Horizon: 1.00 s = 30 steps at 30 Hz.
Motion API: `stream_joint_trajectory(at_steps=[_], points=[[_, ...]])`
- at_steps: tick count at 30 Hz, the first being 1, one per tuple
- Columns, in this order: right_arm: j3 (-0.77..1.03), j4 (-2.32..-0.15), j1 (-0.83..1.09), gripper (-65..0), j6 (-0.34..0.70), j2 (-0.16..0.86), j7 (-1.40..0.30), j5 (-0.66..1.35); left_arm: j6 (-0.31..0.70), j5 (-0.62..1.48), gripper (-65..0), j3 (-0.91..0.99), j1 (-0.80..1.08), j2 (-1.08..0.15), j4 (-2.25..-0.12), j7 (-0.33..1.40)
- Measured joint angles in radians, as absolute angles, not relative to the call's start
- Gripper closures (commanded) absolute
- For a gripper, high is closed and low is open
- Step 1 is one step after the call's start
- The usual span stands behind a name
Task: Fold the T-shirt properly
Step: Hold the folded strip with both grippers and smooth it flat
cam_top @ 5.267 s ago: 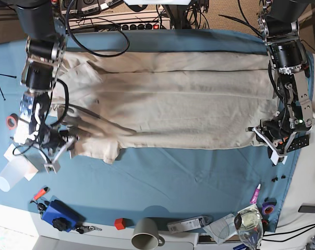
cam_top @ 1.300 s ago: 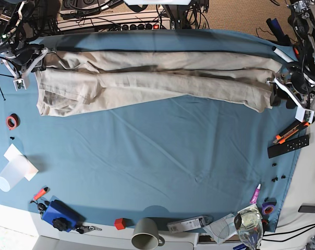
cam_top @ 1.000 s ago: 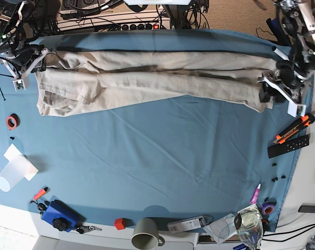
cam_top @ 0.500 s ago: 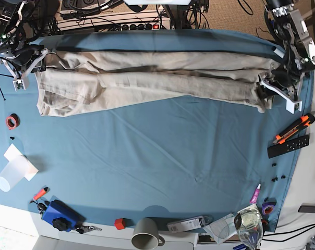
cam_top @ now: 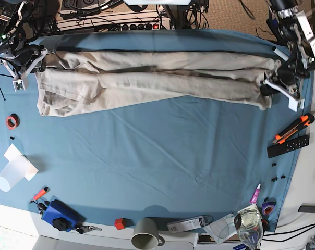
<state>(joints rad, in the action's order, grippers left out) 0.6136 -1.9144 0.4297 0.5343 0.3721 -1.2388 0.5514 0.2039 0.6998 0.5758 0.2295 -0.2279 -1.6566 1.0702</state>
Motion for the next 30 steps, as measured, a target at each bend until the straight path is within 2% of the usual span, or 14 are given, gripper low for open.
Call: stream_joint_trajectory(at_steps=[1, 13, 14, 17, 19, 23, 30], points=[[0.614, -1.914, 0.429, -17.5, 0.534, 0.372, -1.238, 0.551, 0.212, 0.719, 0.0, 0.577, 0.237, -0.228, -1.657, 1.077], [0.614, -1.914, 0.407, -17.5, 0.534, 0.373, -1.23, 0.551, 0.237, 0.682, 0.0, 0.577, 0.187, -0.231, -1.655, 1.145], [0.614, -1.914, 0.407, -17.5, 0.534, 0.373, -1.231, 0.551, 0.237, 0.682, -3.6, 0.577, 0.184, -0.23, -1.655, 1.145], [0.614, -1.914, 0.407, -17.5, 0.534, 0.373, -1.23, 0.551, 0.247, 0.677, -22.3, 0.572, 0.177, -0.228, -1.655, 1.149], [0.614, -1.914, 0.407, -17.5, 0.534, 0.373, -1.223, 0.551, 0.255, 0.676, -29.2, 0.57, 0.173, -0.224, -1.657, 1.148], [0.614, -1.914, 0.407, -17.5, 0.534, 0.373, -1.218, 0.551, 0.256, 0.673, -30.2, 0.567, 0.173, -0.22, -1.671, 1.149], [0.614, -1.914, 0.406, -17.5, 0.533, 0.374, -1.217, 0.524, 0.224, 0.475, -30.3, 0.556, 0.193, -0.208, -1.798, 1.198]])
